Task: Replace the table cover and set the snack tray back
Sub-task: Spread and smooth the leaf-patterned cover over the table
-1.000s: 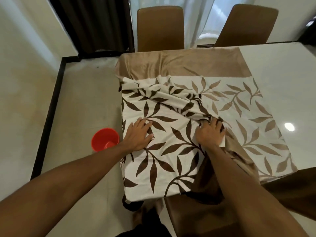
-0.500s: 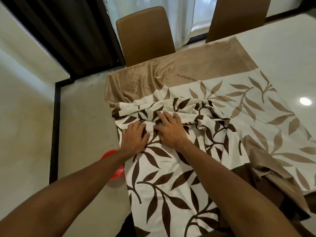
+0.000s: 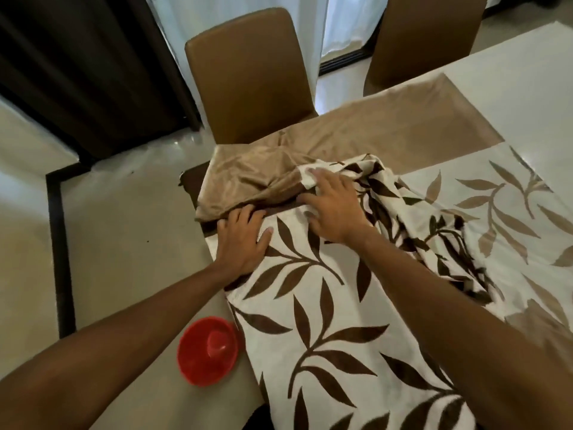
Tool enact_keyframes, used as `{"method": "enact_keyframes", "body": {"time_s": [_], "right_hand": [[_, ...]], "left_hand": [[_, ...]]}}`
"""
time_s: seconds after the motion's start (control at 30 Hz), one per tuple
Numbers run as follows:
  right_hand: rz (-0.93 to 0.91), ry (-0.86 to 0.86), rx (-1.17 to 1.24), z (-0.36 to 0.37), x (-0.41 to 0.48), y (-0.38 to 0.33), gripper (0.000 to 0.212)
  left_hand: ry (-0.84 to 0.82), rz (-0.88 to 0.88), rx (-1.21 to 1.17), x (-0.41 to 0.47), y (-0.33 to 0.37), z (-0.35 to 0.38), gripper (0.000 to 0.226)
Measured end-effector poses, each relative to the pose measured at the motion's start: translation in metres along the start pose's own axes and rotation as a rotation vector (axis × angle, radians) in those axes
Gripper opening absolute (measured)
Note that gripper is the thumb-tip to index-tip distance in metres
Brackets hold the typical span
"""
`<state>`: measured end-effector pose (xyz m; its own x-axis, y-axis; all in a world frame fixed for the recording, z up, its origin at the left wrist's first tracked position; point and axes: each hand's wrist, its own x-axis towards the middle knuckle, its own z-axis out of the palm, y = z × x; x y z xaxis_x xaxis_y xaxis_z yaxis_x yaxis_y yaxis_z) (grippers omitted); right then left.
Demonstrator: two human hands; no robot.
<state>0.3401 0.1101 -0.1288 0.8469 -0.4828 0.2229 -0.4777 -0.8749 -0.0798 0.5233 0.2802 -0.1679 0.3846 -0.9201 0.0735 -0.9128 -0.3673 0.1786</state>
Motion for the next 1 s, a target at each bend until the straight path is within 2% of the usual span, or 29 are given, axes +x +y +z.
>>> {"method": "enact_keyframes", "body": {"time_s": [0.07,0.17,0.27,0.37,0.43,0.47,0.53,0.6,0.63,0.7,0.83,0.9,0.97,1.0], "right_hand": [[-0.087,-0.106,0.052,0.019,0.017,-0.023,0.033],[-0.013,-0.225,0.029,0.038,0.063,-0.028,0.04],[0.258,-0.247,-0.064,0.037,0.1,0.005,0.042],[0.628,-0.14,-0.009,0.017,0.131,0.055,0.05],[0.741,-0.043,0.001,0.003,0.141,0.072,0.052],[0.697,0.0,-0.018,0.0,0.14,0.07,0.05],[0.418,0.024,-0.037,0.006,0.129,0.049,0.041],[0.132,-0.097,-0.022,0.029,0.11,0.022,0.039],[0.06,-0.184,-0.029,0.042,0.099,0.013,0.042],[0.133,-0.247,-0.086,0.053,0.092,0.023,0.049],[0.606,-0.372,-0.265,0.028,0.098,0.103,0.055],[0.749,-0.364,-0.213,0.004,0.101,0.14,0.052],[0.717,-0.244,-0.136,-0.009,0.101,0.153,0.048],[0.631,-0.195,-0.137,-0.009,0.1,0.148,0.047]], "left_hand": [[0.002,-0.033,0.016,0.022,-0.004,-0.001,0.05],[-0.017,-0.129,-0.018,0.061,-0.016,0.001,0.056],[-0.022,-0.09,-0.002,0.088,-0.023,0.0,0.061],[-0.028,-0.048,-0.009,0.108,-0.022,0.0,0.063],[-0.048,-0.033,-0.033,0.121,-0.018,0.002,0.063],[-0.058,-0.03,-0.051,0.125,-0.014,0.003,0.063],[-0.069,-0.034,-0.099,0.132,-0.002,0.005,0.063],[-0.091,-0.044,-0.124,0.139,0.007,0.008,0.062],[-0.11,-0.059,-0.127,0.14,0.01,0.01,0.062],[-0.131,-0.115,-0.115,0.14,0.011,0.015,0.062],[-0.144,-0.154,-0.058,0.137,0.01,0.022,0.064],[-0.146,-0.154,-0.029,0.138,0.013,0.023,0.066],[-0.164,-0.161,-0.011,0.141,0.014,0.024,0.067],[-0.176,-0.168,-0.01,0.142,0.014,0.024,0.067]]}}
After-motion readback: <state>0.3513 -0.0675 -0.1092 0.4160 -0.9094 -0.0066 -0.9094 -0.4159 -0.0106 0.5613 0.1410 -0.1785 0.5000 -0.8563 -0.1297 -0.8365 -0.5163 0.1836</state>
